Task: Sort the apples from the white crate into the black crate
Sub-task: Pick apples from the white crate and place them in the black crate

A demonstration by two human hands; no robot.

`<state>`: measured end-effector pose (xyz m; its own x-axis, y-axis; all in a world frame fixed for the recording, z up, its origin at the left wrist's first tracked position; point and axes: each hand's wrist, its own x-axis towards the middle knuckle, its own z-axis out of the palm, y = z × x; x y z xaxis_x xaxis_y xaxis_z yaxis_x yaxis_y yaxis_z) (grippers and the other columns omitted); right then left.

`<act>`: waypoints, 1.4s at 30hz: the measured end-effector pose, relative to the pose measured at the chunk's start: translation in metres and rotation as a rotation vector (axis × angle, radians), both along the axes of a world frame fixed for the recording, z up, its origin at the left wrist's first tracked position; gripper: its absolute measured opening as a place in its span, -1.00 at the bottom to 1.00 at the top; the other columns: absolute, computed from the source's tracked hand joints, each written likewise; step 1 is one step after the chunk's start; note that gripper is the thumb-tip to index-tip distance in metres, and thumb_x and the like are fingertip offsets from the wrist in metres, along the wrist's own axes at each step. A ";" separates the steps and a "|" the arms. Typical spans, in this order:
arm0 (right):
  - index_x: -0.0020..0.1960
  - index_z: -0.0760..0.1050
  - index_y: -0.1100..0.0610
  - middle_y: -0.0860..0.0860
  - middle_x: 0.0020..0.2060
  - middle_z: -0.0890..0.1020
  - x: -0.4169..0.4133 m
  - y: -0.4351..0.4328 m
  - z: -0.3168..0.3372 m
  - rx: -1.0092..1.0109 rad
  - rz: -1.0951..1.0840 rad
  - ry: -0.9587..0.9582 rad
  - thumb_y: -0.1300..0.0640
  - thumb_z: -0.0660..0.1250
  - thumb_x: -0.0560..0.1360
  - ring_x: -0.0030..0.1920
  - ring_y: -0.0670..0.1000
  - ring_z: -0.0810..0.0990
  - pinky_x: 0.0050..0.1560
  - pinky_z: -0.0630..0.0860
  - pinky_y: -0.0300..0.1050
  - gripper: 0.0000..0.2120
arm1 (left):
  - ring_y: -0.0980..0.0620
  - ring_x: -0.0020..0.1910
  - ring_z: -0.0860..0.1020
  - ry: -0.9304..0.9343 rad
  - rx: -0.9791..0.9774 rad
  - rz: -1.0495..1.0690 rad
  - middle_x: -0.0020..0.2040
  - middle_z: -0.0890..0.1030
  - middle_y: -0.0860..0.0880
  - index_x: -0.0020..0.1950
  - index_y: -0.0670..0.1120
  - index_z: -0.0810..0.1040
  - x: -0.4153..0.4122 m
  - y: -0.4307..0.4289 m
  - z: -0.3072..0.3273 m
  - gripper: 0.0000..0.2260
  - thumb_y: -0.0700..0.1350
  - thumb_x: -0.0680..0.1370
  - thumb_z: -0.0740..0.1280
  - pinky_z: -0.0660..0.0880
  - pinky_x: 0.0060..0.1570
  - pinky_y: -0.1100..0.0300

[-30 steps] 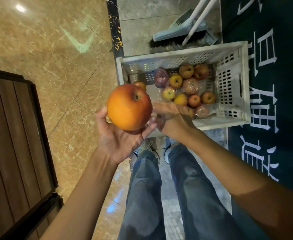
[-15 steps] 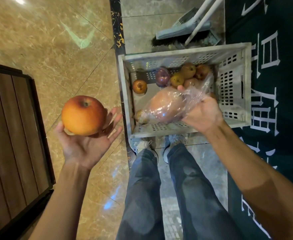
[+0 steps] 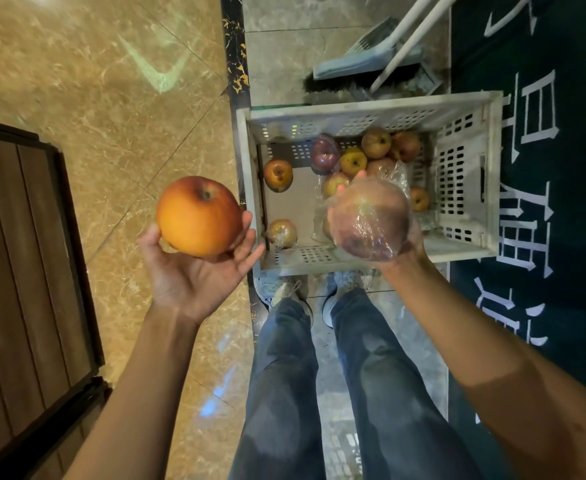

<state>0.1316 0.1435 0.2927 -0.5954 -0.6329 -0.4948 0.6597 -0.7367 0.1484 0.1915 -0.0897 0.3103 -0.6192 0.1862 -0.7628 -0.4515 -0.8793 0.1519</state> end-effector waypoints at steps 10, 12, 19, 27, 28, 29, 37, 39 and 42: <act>0.09 0.58 0.25 0.17 -0.02 0.65 -0.016 0.006 -0.030 0.396 0.266 -0.329 0.03 0.42 0.29 -0.04 0.17 0.64 -0.10 0.63 0.05 -0.56 | -0.09 0.13 0.52 -0.118 -1.072 -0.399 0.22 0.41 -0.03 0.25 -0.02 0.34 -0.019 0.013 -0.019 -0.29 -0.21 0.21 0.60 0.59 -0.08 0.14; 0.26 0.48 0.19 0.16 0.06 0.62 -0.017 0.008 -0.037 0.460 0.324 -0.396 -0.01 0.37 0.37 0.03 0.16 0.60 -0.12 0.62 0.06 -0.49 | -0.03 0.13 0.49 -0.013 -1.251 -0.474 0.15 0.40 0.09 0.21 0.02 0.33 -0.019 0.014 -0.024 -0.32 -0.22 0.22 0.61 0.54 -0.02 0.22; 0.36 0.43 0.10 0.18 0.22 0.55 -0.023 0.011 -0.060 0.510 0.407 -0.464 -0.04 0.36 0.37 0.18 0.22 0.56 0.00 0.59 0.17 -0.41 | 0.08 0.04 0.46 0.076 -1.387 -0.663 0.12 0.44 0.11 0.25 0.00 0.38 -0.025 0.021 -0.048 -0.26 -0.13 0.16 0.63 0.46 -0.02 0.23; 0.40 0.36 0.11 0.19 0.19 0.55 -0.035 0.021 -0.148 0.532 0.544 -0.390 -0.22 0.34 0.33 0.01 0.22 0.63 -0.15 0.61 0.07 -0.26 | 0.01 0.11 0.48 -0.035 -1.400 -0.806 0.16 0.50 0.05 0.27 0.03 0.40 -0.040 0.031 -0.148 -0.26 -0.02 0.16 0.62 0.49 0.13 0.02; 0.40 0.37 0.11 0.18 0.19 0.55 -0.037 0.023 -0.160 0.543 0.549 -0.371 -0.20 0.43 0.23 0.02 0.21 0.63 -0.15 0.61 0.07 -0.18 | 0.01 0.12 0.49 -0.040 -1.400 -0.818 0.17 0.51 0.05 0.27 0.03 0.40 -0.042 0.033 -0.161 -0.26 0.00 0.16 0.62 0.49 0.13 0.02; 0.38 0.40 0.12 0.17 0.21 0.55 -0.040 0.025 -0.169 0.546 0.549 -0.342 -0.15 0.53 0.11 0.05 0.20 0.62 -0.12 0.61 0.07 -0.10 | 0.02 0.11 0.50 -0.041 -1.402 -0.828 0.15 0.51 0.06 0.27 0.03 0.41 -0.044 0.036 -0.173 -0.26 0.02 0.16 0.62 0.49 0.11 0.05; 0.23 0.51 0.13 0.21 0.17 0.59 -0.064 0.033 -0.251 0.743 0.625 -0.321 -0.06 0.66 -0.12 0.10 0.28 0.60 -0.01 0.56 0.29 -0.06 | 0.03 0.11 0.49 0.013 -1.663 -0.923 0.20 0.48 0.01 0.29 0.00 0.39 -0.050 0.061 -0.210 -0.30 0.13 0.22 0.55 0.30 -0.05 0.27; 0.25 0.49 0.12 0.18 0.19 0.58 -0.071 0.026 -0.272 0.786 0.724 -0.312 -0.07 0.53 0.23 0.14 0.22 0.58 0.03 0.55 0.31 -0.35 | 0.01 0.09 0.50 0.038 -1.695 -0.935 0.20 0.49 0.00 0.29 -0.02 0.39 -0.047 0.064 -0.216 -0.30 0.12 0.23 0.54 0.29 -0.09 0.26; 0.03 0.53 0.13 0.13 -0.03 0.63 -0.081 0.004 -0.298 0.875 0.810 -0.205 0.03 0.26 0.52 0.02 0.12 0.61 0.09 0.56 0.16 -0.80 | -0.10 0.07 0.51 0.046 -1.714 -0.994 0.21 0.46 -0.05 0.31 -0.06 0.38 -0.040 0.069 -0.228 -0.31 0.09 0.27 0.53 0.31 -0.15 0.18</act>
<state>0.0507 0.1477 -0.0055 -0.0414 -0.1896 -0.9810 0.9990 -0.0238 -0.0375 0.1516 -0.0210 0.0826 -0.7996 -0.3647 -0.4771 -0.5765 0.6887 0.4397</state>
